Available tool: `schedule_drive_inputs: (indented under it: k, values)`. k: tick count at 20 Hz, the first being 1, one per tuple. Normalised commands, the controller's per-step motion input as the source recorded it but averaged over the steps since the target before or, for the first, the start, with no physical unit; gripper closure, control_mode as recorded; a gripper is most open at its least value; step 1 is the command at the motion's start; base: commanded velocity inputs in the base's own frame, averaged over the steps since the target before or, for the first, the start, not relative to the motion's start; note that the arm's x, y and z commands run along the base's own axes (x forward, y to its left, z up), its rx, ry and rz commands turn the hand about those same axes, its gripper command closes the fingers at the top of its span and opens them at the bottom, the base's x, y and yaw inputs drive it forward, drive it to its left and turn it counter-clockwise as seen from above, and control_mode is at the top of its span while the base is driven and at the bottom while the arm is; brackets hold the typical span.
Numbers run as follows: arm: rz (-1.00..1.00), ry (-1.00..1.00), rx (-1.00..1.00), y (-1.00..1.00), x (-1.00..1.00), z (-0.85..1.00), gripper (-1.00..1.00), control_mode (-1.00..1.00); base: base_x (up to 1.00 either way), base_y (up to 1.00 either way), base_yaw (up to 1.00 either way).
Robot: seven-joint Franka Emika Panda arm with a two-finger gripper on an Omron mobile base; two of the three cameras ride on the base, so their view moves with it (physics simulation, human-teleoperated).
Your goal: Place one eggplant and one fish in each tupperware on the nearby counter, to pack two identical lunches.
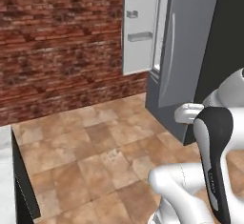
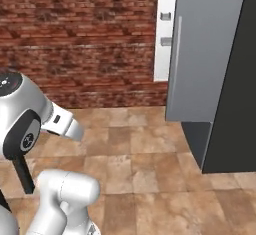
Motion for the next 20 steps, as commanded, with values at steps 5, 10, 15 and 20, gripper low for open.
schedule_drive_inputs:
  k: [5,10,15,20]
  values:
    - [0.00,0.00,0.00,0.00,0.00,0.00,-1.00,1.00,1.00,0.28,-0.29]
    - [0.00,0.00,0.00,0.00,0.00,0.00,-1.00,1.00,1.00,0.31,-0.41]
    - [0.00,0.00,0.00,0.00,0.00,0.00,-1.00,1.00,1.00,0.71,-0.45]
    - [0.00,0.00,0.00,0.00,0.00,0.00,-1.00,1.00,0.99,0.99,-0.45]
